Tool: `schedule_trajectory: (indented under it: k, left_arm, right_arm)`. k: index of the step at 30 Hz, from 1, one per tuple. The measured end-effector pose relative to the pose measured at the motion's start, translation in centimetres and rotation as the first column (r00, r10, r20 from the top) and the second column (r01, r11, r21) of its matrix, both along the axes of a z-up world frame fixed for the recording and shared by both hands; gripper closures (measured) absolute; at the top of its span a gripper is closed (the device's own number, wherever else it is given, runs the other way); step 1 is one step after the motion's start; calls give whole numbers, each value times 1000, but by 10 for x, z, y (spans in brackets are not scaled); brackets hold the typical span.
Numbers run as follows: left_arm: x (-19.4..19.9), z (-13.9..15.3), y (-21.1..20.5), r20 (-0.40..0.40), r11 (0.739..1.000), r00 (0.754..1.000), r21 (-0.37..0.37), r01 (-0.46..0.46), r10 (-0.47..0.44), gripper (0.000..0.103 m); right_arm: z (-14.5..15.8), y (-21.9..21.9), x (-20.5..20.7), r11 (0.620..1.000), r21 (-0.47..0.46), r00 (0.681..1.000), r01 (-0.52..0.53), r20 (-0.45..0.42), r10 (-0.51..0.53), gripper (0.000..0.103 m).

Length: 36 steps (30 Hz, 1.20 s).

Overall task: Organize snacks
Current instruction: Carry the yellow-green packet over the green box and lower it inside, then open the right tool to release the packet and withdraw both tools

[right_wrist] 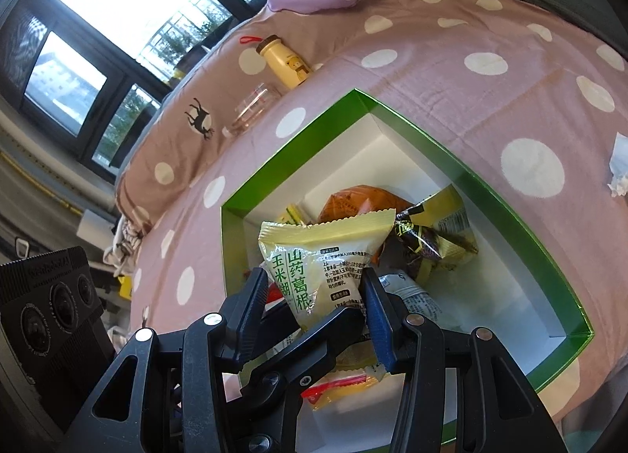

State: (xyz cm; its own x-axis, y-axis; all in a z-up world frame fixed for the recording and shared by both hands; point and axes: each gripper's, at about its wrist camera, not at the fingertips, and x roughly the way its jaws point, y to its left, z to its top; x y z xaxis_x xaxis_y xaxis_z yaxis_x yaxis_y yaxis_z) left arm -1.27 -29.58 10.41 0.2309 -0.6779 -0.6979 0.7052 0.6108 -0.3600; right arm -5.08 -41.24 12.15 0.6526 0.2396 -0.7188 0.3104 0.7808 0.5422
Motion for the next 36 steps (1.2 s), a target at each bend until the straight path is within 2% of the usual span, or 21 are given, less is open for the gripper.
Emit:
schedule_trajectory:
  k: [3, 5, 7, 8, 10, 13, 19, 21, 23, 36]
  left_arm:
    - [1, 0, 3, -15, 1000, 1000, 1, -12, 12, 73]
    - [1, 1, 7, -20, 1000, 999, 0, -25, 25, 65]
    - [1, 5, 13, -7, 999, 999, 2, -45, 45, 49]
    - [0, 8, 17, 4, 998, 998, -1, -58, 58, 45]
    - [-1, 16, 26, 29, 996, 996, -3, -87, 87, 30]
    - [-2, 29, 41, 65, 989, 987, -2, -146, 146, 14]
    - [-5, 52, 75, 97, 969, 964, -26, -245, 246, 10]
    - [-7, 56, 81, 107, 964, 958, -19, -265, 265, 4]
    - [-11, 59, 89, 121, 960, 953, -7, -279, 278, 1]
    - [-21, 67, 107, 140, 949, 939, -2, -317, 314, 1]
  right_arm:
    - [2, 1, -1, 1000, -17, 1000, 15, 0, -15, 52]
    - [5, 0, -4, 998, -43, 999, 44, -4, -44, 50]
    - [9, 0, -8, 995, -75, 997, 72, 1, -72, 40]
    - [13, 0, -10, 992, -91, 997, 82, 7, -82, 35]
    - [21, 1, -15, 989, -112, 996, 92, 24, -90, 33]
    - [34, 4, -22, 985, -134, 994, 105, 52, -99, 27]
    - [61, 23, -32, 978, -174, 988, 117, 116, -97, 15]
    - [67, 30, -34, 977, -176, 987, 121, 126, -100, 13]
    - [68, 34, -38, 977, -169, 986, 127, 126, -106, 12]
    - [70, 42, -56, 948, -203, 966, 246, 125, -224, 12]
